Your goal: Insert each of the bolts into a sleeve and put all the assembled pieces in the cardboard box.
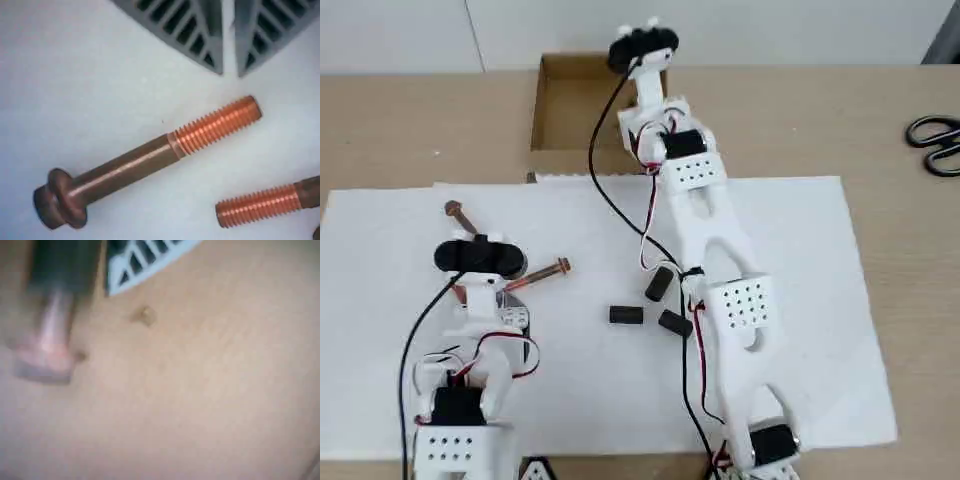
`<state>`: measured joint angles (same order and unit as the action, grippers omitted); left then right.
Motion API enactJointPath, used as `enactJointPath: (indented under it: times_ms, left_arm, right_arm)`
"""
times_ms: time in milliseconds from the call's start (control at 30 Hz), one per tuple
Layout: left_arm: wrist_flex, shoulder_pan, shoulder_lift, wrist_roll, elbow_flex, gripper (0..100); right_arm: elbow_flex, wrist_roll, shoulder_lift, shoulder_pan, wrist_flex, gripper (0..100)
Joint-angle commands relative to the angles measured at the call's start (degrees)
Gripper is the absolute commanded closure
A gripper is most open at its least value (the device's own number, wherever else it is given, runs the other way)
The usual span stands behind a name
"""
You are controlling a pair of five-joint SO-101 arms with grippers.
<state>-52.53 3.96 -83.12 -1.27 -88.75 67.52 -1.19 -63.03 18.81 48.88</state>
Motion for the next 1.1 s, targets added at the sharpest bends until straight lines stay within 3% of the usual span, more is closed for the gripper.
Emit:
enactJointPath:
  times_ms: [0, 333, 567, 833, 1067]
  left_arm:
    - [1.32, 0.09, -0.26, 0.18, 0.4, 99]
    - [1.32, 0.18, -0.26, 0.18, 0.4, 99]
    - [1.32, 0.09, -0.26, 0.18, 0.4, 99]
    - [1.32, 0.09, -0.26, 0.18, 0.4, 99]
    - [1.32, 0.18, -0.26, 0.18, 0.4, 99]
  right_arm:
    - [8.0, 0.53, 1.01, -0.57, 4.79, 82.0]
    - [28.04, 0.79, 1.01, -0.48, 30.11, 82.2]
    - [28.48, 7.47, 4.7, 0.22, 47.78, 82.3]
    - [25.23, 10.46, 10.24, 1.71, 48.66, 82.3]
    - [0.97, 13.36, 30.46, 1.8, 48.57, 82.3]
